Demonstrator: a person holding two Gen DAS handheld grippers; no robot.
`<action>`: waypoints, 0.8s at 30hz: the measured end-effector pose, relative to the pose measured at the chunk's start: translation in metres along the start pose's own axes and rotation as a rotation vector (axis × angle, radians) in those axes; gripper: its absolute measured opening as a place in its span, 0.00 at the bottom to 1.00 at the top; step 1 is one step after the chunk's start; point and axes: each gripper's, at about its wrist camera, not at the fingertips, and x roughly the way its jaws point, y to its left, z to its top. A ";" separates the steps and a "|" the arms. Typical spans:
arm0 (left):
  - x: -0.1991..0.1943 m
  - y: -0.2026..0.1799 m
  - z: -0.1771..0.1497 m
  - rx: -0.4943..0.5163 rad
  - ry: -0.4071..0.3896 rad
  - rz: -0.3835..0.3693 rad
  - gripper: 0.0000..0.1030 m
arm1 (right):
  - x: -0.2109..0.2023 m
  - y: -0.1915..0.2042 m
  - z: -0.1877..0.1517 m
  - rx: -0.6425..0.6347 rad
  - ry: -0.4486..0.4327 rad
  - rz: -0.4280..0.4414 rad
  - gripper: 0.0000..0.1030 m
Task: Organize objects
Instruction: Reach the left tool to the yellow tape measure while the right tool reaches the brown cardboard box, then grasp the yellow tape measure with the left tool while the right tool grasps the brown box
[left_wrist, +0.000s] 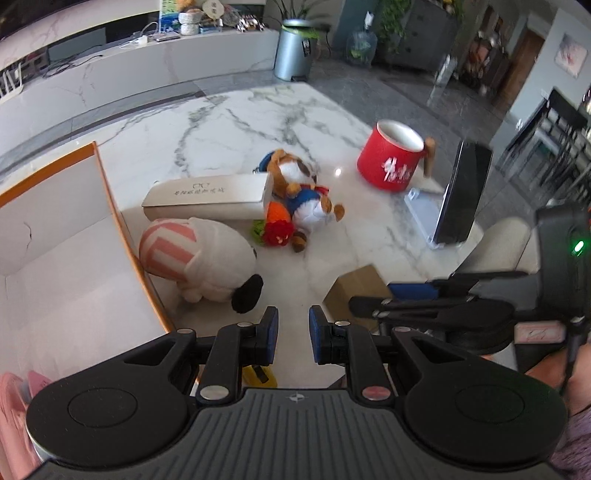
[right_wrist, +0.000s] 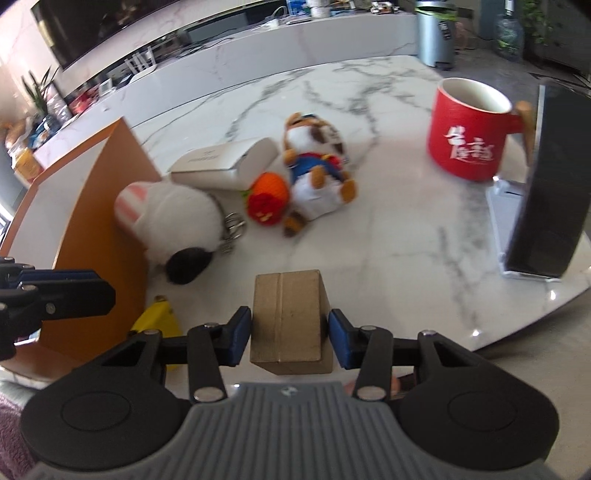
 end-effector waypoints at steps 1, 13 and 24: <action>0.003 -0.003 0.000 0.013 0.020 0.021 0.23 | 0.000 -0.002 0.001 0.003 0.001 0.003 0.47; 0.044 -0.032 -0.002 0.120 0.221 0.248 0.37 | -0.001 -0.013 -0.003 0.038 -0.004 0.057 0.48; 0.083 -0.051 0.001 0.261 0.352 0.467 0.58 | 0.001 -0.021 -0.003 0.079 -0.006 0.100 0.49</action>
